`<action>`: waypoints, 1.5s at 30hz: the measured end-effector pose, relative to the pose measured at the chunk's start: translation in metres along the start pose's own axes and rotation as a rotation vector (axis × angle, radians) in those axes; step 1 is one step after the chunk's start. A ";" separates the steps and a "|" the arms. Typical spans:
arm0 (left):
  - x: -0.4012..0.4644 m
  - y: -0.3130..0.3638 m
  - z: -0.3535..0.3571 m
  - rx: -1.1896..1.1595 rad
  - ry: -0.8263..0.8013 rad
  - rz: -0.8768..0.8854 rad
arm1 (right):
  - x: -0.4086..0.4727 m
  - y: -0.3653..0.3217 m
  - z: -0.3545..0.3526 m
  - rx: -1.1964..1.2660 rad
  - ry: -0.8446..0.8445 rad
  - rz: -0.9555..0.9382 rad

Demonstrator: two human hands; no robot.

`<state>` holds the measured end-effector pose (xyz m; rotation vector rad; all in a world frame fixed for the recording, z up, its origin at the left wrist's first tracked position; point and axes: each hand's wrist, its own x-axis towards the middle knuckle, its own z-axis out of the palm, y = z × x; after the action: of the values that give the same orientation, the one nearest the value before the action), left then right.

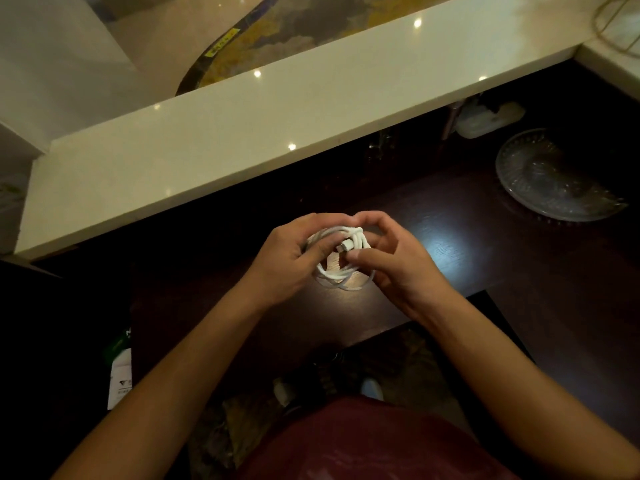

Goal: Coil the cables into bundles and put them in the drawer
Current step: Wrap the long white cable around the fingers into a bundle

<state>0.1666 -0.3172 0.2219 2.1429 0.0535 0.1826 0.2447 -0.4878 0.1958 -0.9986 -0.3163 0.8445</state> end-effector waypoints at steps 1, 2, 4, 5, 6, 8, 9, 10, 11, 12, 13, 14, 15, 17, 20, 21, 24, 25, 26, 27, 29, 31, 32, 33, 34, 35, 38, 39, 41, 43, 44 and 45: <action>-0.001 0.001 -0.002 0.006 -0.009 0.006 | -0.001 0.000 0.000 -0.034 0.006 -0.018; -0.002 0.001 -0.004 0.005 -0.019 0.010 | -0.001 0.000 -0.001 -0.067 0.016 -0.038; -0.005 0.003 -0.006 0.006 -0.029 0.015 | -0.002 -0.001 -0.001 -0.121 0.018 -0.067; -0.006 0.004 -0.007 0.014 -0.027 0.023 | -0.002 -0.001 -0.002 -0.140 0.003 -0.073; -0.007 0.005 -0.007 0.023 -0.025 0.035 | -0.002 -0.002 -0.003 -0.152 -0.017 -0.074; -0.007 0.008 -0.006 0.030 -0.024 0.061 | -0.001 -0.004 -0.005 -0.168 -0.052 -0.075; -0.008 0.009 -0.005 0.026 -0.018 0.071 | -0.001 -0.005 -0.006 -0.178 -0.067 -0.078; -0.007 0.009 -0.004 0.023 -0.010 0.074 | 0.000 -0.006 -0.007 -0.184 -0.080 -0.080; -0.007 0.009 -0.003 0.023 -0.003 0.070 | 0.000 -0.006 -0.008 -0.185 -0.089 -0.081; -0.006 0.008 -0.002 0.026 0.002 0.060 | 0.001 -0.006 -0.008 -0.180 -0.091 -0.081; -0.007 0.008 -0.002 0.023 0.001 0.046 | 0.001 -0.007 -0.008 -0.170 -0.089 -0.079; -0.007 0.008 -0.002 0.009 -0.006 0.026 | 0.001 -0.008 -0.008 -0.154 -0.084 -0.074; -0.007 0.008 -0.003 -0.019 -0.019 -0.003 | 0.001 -0.008 -0.007 -0.134 -0.082 -0.066; -0.007 0.009 -0.007 -0.105 -0.066 -0.071 | 0.000 -0.009 -0.007 -0.095 -0.092 -0.042; -0.006 0.011 -0.012 -0.222 -0.159 -0.109 | 0.000 -0.009 -0.008 -0.055 -0.103 -0.013; -0.007 0.011 -0.013 -0.249 -0.172 -0.117 | 0.000 -0.009 -0.008 -0.051 -0.106 -0.009; -0.009 0.012 -0.015 -0.290 -0.194 -0.157 | -0.001 -0.009 -0.008 -0.038 -0.133 -0.007; -0.010 0.012 -0.016 -0.293 -0.199 -0.167 | -0.001 -0.010 -0.007 -0.024 -0.143 -0.006; -0.011 0.012 -0.016 -0.291 -0.203 -0.166 | -0.001 -0.010 -0.007 -0.007 -0.150 -0.002; -0.011 0.013 -0.017 -0.284 -0.207 -0.154 | -0.001 -0.011 -0.006 0.005 -0.153 0.006; -0.011 0.014 -0.017 -0.267 -0.208 -0.132 | -0.001 -0.011 -0.005 0.012 -0.155 0.028; -0.012 0.013 -0.016 -0.280 -0.194 -0.136 | -0.001 -0.010 -0.004 0.011 -0.158 0.042; -0.013 0.013 -0.015 -0.298 -0.179 -0.143 | -0.001 -0.009 -0.003 0.008 -0.149 0.044; -0.014 0.012 -0.014 -0.315 -0.162 -0.151 | 0.000 -0.009 -0.002 0.001 -0.128 0.044; -0.015 0.011 -0.013 -0.322 -0.146 -0.154 | 0.000 -0.009 -0.001 -0.015 -0.097 0.038; -0.016 0.011 -0.011 -0.317 -0.134 -0.153 | 0.000 -0.009 -0.002 -0.039 -0.065 0.029; -0.017 0.011 -0.008 -0.287 -0.093 -0.131 | 0.001 -0.007 -0.005 -0.163 -0.016 -0.002; -0.017 0.012 -0.008 -0.279 -0.072 -0.123 | 0.001 -0.007 -0.006 -0.206 -0.007 -0.008; -0.017 0.013 -0.005 -0.270 -0.038 -0.119 | 0.002 -0.005 -0.008 -0.254 0.001 -0.013; -0.017 0.014 -0.002 -0.273 -0.032 -0.120 | 0.002 -0.004 -0.008 -0.238 0.001 -0.004; -0.017 0.013 0.000 -0.272 -0.031 -0.119 | 0.002 -0.004 -0.007 -0.228 0.001 0.003; -0.017 0.012 0.001 -0.265 -0.031 -0.120 | 0.002 -0.004 -0.007 -0.232 0.001 0.007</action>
<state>0.1492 -0.3262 0.2297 1.8718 0.1323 0.0815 0.2526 -0.4917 0.1953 -1.2161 -0.4164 0.8264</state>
